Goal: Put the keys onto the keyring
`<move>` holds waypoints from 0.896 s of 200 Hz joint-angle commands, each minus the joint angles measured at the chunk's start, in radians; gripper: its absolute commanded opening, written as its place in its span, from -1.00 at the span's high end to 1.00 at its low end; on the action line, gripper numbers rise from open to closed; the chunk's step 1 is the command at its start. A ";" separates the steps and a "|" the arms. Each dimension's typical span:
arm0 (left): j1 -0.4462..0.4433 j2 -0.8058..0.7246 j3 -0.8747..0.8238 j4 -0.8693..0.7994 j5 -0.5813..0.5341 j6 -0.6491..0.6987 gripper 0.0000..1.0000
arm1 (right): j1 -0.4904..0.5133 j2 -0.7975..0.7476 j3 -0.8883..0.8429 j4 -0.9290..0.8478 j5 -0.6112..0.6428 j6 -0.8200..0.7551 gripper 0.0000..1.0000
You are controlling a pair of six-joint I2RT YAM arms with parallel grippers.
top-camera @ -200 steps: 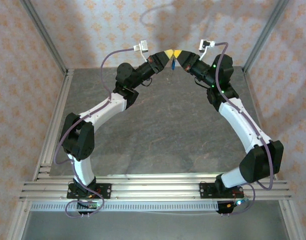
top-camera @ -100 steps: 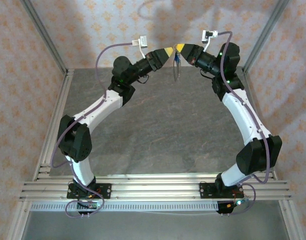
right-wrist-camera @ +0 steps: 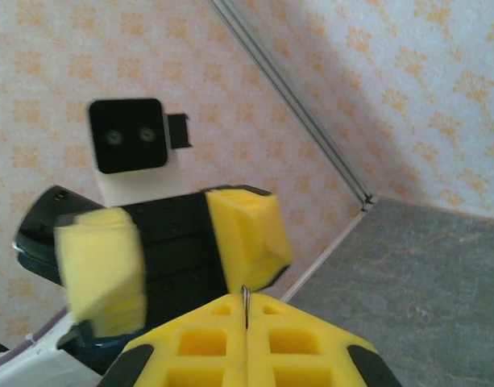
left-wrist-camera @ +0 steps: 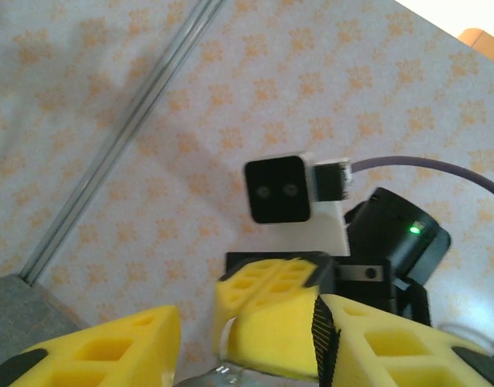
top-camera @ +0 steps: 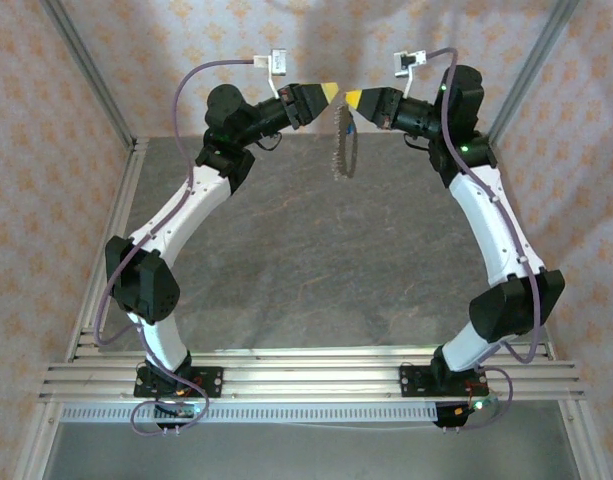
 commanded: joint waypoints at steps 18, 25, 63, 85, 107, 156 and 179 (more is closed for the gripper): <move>0.002 0.014 0.032 0.025 0.067 -0.011 0.11 | -0.007 0.005 0.030 0.003 -0.036 -0.028 1.00; 0.002 0.017 0.031 0.029 0.067 -0.016 0.12 | -0.008 0.003 0.026 0.009 -0.035 -0.023 1.00; 0.000 0.027 0.016 0.048 0.060 -0.034 0.15 | -0.008 -0.004 0.000 0.045 -0.024 -0.003 1.00; -0.006 0.034 0.013 0.059 0.062 -0.047 0.20 | -0.009 -0.006 -0.011 0.070 -0.019 0.013 1.00; -0.016 0.040 0.011 0.064 0.064 -0.050 0.25 | -0.009 -0.009 -0.020 0.089 -0.011 0.025 1.00; -0.033 0.043 -0.001 0.071 0.061 -0.056 0.26 | -0.009 -0.017 -0.044 0.120 0.003 0.041 1.00; -0.039 0.045 -0.006 0.070 0.065 -0.056 0.27 | -0.013 -0.020 -0.055 0.127 0.013 0.046 1.00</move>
